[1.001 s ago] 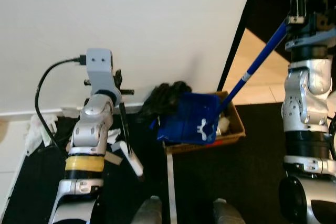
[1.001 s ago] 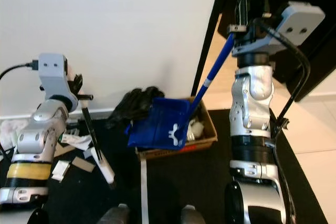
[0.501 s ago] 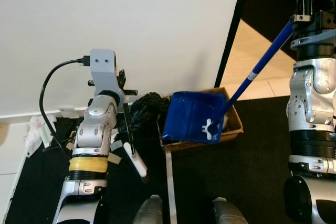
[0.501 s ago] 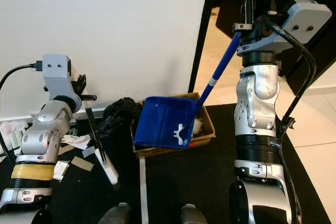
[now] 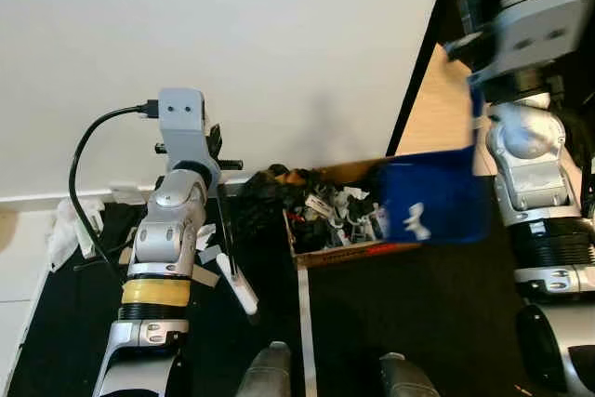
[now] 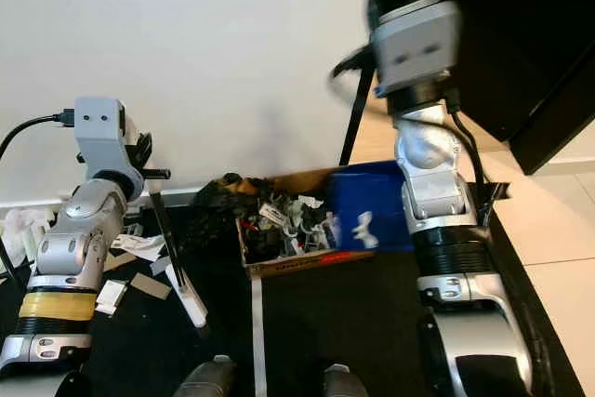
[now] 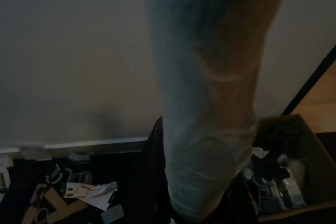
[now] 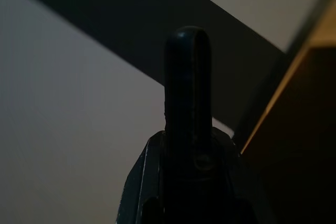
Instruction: Sweep floor
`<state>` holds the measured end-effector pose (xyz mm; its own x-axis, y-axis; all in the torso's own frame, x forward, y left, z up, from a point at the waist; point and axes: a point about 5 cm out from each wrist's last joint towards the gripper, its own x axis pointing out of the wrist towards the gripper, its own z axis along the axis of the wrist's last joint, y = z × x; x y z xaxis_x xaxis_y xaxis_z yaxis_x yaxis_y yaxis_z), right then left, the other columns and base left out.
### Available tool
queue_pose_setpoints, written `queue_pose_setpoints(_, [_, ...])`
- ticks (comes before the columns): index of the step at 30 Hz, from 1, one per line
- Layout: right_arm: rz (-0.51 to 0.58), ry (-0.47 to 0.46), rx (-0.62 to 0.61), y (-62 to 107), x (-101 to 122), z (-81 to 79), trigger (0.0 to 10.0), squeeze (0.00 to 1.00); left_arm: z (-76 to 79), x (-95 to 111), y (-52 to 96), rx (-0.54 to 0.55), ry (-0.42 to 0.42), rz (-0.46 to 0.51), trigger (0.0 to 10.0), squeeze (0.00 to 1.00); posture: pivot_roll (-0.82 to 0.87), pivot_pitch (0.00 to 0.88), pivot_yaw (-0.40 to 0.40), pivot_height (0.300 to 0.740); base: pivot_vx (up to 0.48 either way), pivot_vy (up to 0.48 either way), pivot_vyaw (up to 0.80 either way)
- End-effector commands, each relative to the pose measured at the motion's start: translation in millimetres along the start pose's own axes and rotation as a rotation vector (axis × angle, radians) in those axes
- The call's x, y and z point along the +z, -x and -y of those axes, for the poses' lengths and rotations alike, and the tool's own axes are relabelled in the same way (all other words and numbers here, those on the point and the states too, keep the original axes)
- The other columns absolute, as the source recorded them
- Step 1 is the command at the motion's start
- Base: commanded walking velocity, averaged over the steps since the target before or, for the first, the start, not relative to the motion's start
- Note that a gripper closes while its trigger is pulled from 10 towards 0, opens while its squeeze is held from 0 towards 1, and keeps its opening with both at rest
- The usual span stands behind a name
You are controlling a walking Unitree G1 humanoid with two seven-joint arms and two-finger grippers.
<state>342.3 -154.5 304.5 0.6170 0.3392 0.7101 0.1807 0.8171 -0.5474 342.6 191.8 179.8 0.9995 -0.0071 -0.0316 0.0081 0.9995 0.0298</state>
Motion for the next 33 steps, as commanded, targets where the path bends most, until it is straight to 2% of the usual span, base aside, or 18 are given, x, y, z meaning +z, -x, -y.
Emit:
queue_pose_setpoints(1, [0.067, -0.007, 0.013, -3.4, 8.5, -8.0, 10.0, 0.0, -2.2, 1.8, 1.9, 0.006, -0.004, 0.025, 10.0, 0.0, 0.19, 0.141, 0.054, 0.74, 0.0, 0.0, 0.0])
queue_pose_setpoints(3, [0.081, 0.021, 0.064, -2.2, 9.1, -17.8, 10.0, 0.0, -2.0, 0.9, 1.8, 0.006, -0.006, 0.024, 10.0, 0.0, 0.19, 0.141, 0.055, 0.74, 0.0, 0.0, 0.0])
queue_pose_setpoints(6, [0.064, -0.109, 0.012, -3.0, 9.1, -18.8, 10.0, 0.0, -1.9, 1.4, 1.7, 0.003, -0.016, 0.031, 10.0, 0.0, 0.19, 0.142, 0.053, 0.74, 0.0, 0.0, 0.0])
queue_pose_setpoints(7, [0.061, -0.124, -0.006, -3.2, 8.7, -18.8, 10.0, 0.0, -2.0, 1.5, 1.7, 0.003, -0.019, 0.033, 10.0, 0.0, 0.19, 0.142, 0.053, 0.74, 0.0, 0.0, 0.0])
queue_pose_setpoints(11, [0.039, -0.18, -0.106, -1.4, 5.7, -8.1, 10.0, 0.0, -5.5, 1.1, 3.3, -0.003, -0.023, 0.05, 10.0, 0.0, 0.19, 0.143, 0.052, 0.74, 0.0, 0.0, 0.0])
queue_pose_setpoints(13, [0.039, -0.18, -0.106, -1.4, 5.7, -8.1, 10.0, 0.0, -5.5, 1.1, 3.3, -0.003, -0.023, 0.05, 10.0, 0.0, 0.19, 0.143, 0.052, 0.74, 0.0, 0.0, 0.0])
queue_pose_setpoints(22, [0.011, -0.191, -0.191, 5.0, -2.5, 13.7, 10.0, 0.0, -10.9, 3.3, -0.5, 0.002, -0.043, 0.065, 10.0, 0.0, 0.18, 0.141, 0.057, 0.74, 0.0, 0.0, 0.0])
queue_pose_setpoints(27, [-0.046, -0.303, -0.341, 10.0, -14.8, 40.5, 10.0, 0.0, -12.4, 1.7, 0.0, 0.008, -0.045, 0.07, 10.0, 0.0, 0.18, 0.138, 0.054, 0.74, 0.0, 0.0, 0.0])
queue_pose_setpoints(30, [-0.057, -0.327, -0.36, 11.2, -17.2, 42.6, 10.0, 0.0, -12.6, 1.1, 0.1, 0.007, -0.046, 0.069, 10.0, 0.0, 0.18, 0.136, 0.053, 0.74, 0.0, 0.0, 0.0])
queue_pose_setpoints(31, [-0.072, -0.37, -0.384, 13.1, -20.6, 44.0, 10.0, 0.0, -14.0, 0.2, 0.5, 0.004, -0.069, 0.071, 10.0, 0.0, 0.18, 0.136, 0.053, 0.74, 0.0, 0.0, 0.0])
queue_pose_setpoints(33, [-0.087, -0.368, -0.372, 15.2, -23.2, 42.4, 10.0, 0.0, -17.9, 1.7, 0.4, -0.009, -0.099, 0.101, 10.0, 0.0, 0.18, 0.135, 0.053, 0.74, 0.0, 0.0, 0.0])
